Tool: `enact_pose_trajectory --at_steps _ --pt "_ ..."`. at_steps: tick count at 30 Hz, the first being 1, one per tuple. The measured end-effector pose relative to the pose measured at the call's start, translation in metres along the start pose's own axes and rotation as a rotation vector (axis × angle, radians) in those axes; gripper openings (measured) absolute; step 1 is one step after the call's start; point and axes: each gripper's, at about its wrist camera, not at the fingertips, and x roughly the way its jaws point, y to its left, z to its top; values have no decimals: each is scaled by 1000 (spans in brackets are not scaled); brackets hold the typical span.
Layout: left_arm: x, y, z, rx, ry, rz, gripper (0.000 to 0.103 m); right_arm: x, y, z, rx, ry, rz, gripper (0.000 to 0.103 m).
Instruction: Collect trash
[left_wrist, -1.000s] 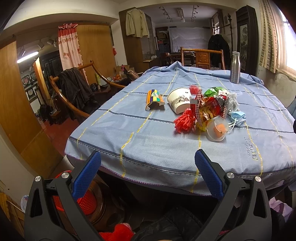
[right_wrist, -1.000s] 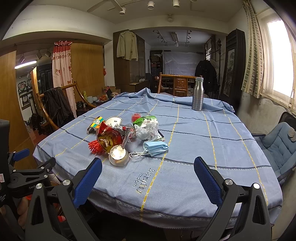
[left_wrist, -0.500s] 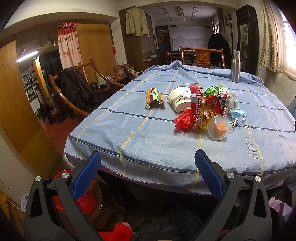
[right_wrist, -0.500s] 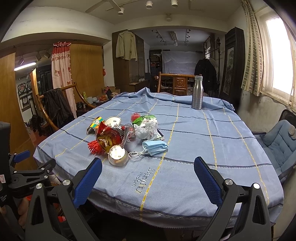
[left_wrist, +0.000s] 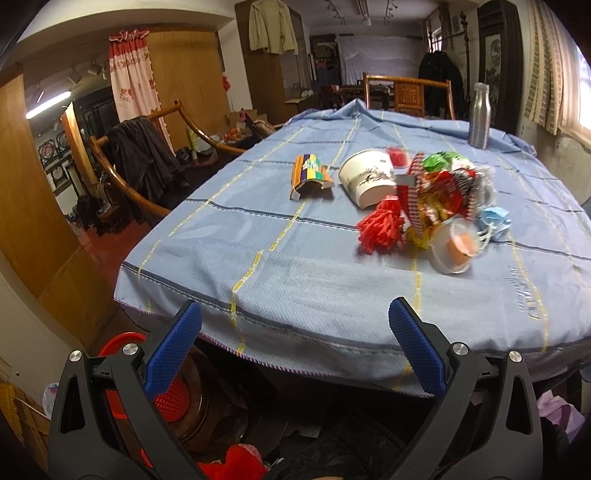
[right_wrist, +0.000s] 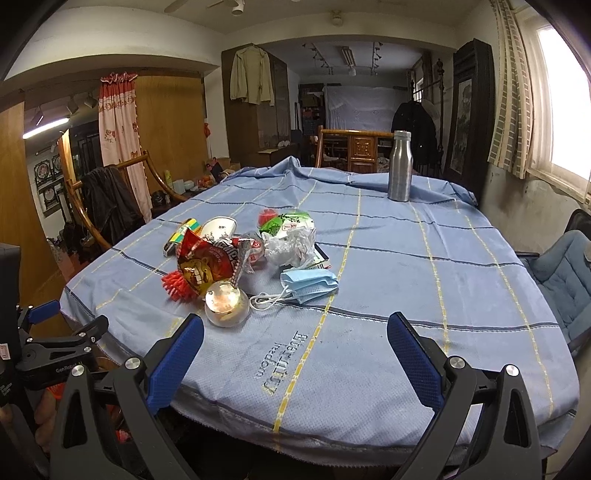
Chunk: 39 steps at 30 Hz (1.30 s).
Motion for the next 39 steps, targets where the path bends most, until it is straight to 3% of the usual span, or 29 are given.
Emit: enact_pose_trajectory --at_steps 5,9,13,17,21,24,28,32,33,35,36,37,39 --pt "29 -2 15 9 38 6 97 35 -8 6 4 47 -2 97" --pt "47 -9 27 12 66 -42 97 61 -17 8 7 86 -6 97" --pt "62 -36 34 86 120 -174 97 82 -33 8 36 106 -17 97" --pt "70 -48 53 103 99 -239 97 92 -46 10 55 116 -10 97" --pt "70 -68 83 129 106 -418 97 96 -54 16 65 101 8 97" --pt "79 -92 96 159 148 -485 97 96 -61 17 82 88 16 97" --pt "100 -115 99 188 186 -441 97 98 -71 16 99 108 13 97" --pt "113 -109 100 136 213 -449 97 99 -75 17 87 100 6 97" --pt "112 -105 101 126 201 -460 95 100 -75 17 85 97 7 97" --pt "108 -96 105 113 176 -496 80 100 -73 18 79 85 10 97" --pt "105 -89 108 98 166 -523 77 100 -72 18 75 80 8 97" --pt "104 -84 112 89 163 -537 66 101 -71 19 71 77 6 97" --pt "100 -69 118 71 157 -561 61 102 -69 21 65 73 6 97"
